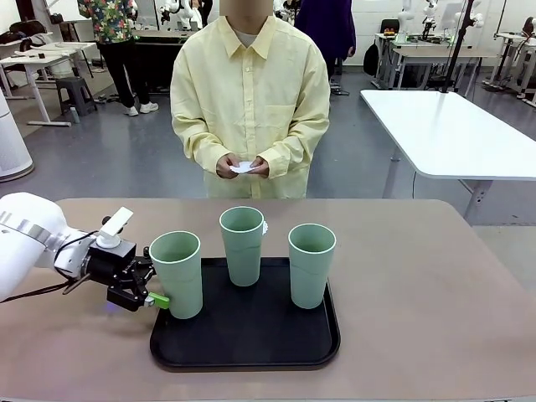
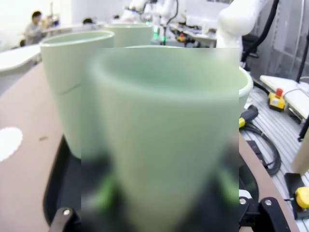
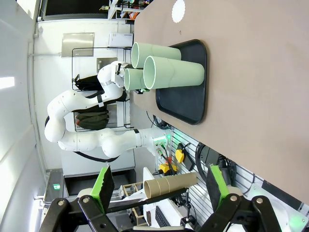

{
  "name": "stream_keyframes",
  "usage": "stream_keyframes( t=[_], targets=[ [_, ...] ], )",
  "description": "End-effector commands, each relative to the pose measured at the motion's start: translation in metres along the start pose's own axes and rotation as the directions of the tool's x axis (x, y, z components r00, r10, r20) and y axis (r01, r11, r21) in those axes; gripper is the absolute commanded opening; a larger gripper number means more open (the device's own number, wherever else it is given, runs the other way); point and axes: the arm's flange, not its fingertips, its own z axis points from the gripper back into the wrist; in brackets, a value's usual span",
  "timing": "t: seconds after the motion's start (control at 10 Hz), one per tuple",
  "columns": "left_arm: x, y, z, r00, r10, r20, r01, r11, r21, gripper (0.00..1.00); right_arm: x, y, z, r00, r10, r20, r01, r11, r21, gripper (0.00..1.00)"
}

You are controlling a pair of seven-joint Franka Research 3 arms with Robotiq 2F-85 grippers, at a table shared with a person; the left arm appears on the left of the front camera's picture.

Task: Place coasters on the table and set cups on them.
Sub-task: Pick up one Reusable plastic cup and place it on a coaster set by the human.

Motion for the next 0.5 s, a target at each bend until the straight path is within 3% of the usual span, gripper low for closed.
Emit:
stream_keyframes(
  t=[0.0,0.4],
  targets=[
    [-0.0028,0.0010,-0.0135,0.998,-0.058,0.015,0.058,0.998,0.010,1.00,-0.0003,0.0005,0.0004,1.000,0.005,0.000,-0.005,1.000,0.007,1.00],
    [-0.0042,0.0033,-0.0225,0.993,-0.102,0.052,0.103,0.995,-0.013,1.00,-0.0003,0.0005,0.0004,1.000,0.005,0.000,-0.005,1.000,0.007,1.00]
  ],
)
